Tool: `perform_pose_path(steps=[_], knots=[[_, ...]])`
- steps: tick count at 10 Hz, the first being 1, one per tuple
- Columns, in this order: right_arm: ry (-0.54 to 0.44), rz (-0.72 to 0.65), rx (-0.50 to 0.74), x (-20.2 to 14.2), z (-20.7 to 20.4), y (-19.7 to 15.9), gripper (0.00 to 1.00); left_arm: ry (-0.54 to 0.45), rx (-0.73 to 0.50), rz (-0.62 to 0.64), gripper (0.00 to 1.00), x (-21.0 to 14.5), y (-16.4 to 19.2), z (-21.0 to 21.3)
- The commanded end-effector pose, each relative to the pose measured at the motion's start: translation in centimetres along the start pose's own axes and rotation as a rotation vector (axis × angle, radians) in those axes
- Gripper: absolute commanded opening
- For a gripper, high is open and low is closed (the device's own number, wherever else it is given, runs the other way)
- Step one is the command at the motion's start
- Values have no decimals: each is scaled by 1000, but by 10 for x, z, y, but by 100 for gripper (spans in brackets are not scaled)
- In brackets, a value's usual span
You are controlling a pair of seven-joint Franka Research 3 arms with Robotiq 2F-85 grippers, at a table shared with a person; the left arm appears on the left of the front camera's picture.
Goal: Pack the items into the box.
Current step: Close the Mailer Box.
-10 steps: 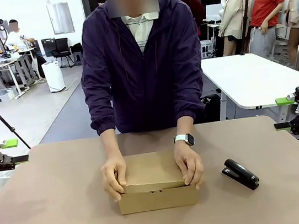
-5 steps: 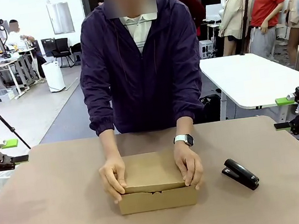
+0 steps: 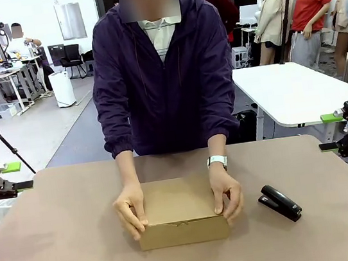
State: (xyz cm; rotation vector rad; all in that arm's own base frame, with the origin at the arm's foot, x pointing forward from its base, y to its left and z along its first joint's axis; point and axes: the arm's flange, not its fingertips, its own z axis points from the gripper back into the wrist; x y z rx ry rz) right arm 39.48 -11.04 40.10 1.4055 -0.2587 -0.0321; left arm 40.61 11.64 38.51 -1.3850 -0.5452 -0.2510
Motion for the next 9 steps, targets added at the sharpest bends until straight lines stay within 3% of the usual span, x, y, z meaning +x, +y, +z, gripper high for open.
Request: perform_pose_path(steps=[1,9], knots=[[6,18,5,2,1,4,100,7,8,-7,100,-1,-4,2],[6,18,5,2,1,4,100,7,8,-7,100,-1,-4,2]])
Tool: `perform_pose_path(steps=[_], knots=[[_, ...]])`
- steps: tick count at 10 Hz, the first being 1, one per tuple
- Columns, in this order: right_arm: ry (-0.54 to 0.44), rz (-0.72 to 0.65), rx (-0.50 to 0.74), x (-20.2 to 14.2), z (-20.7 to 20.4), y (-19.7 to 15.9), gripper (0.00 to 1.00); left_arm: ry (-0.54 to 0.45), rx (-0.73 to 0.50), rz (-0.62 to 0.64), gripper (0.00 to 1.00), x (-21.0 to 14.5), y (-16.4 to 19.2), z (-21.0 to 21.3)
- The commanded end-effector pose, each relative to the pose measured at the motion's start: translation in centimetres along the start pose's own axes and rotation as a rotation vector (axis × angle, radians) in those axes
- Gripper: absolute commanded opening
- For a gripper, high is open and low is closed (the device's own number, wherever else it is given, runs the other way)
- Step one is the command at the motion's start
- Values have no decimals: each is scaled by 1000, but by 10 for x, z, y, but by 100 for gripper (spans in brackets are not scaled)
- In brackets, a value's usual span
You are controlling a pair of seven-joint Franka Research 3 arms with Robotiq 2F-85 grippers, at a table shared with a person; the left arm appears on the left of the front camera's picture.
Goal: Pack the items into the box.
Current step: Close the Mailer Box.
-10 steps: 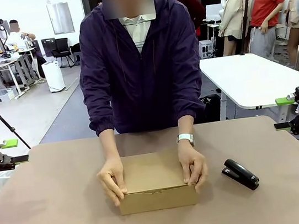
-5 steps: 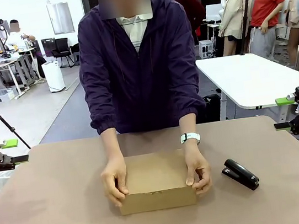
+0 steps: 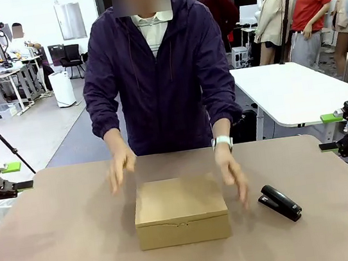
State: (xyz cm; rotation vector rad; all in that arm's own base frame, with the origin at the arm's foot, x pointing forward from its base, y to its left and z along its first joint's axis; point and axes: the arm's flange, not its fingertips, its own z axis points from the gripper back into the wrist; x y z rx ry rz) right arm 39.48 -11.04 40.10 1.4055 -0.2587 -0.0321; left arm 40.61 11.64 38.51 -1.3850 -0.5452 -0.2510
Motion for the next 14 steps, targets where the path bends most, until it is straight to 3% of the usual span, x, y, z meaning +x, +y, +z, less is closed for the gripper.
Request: perform_pose_path(steps=[1,14], knots=[[6,18,5,2,1,4,100,7,8,-7,100,-1,-4,2],[6,18,5,2,1,4,100,7,8,-7,100,-1,-4,2]])
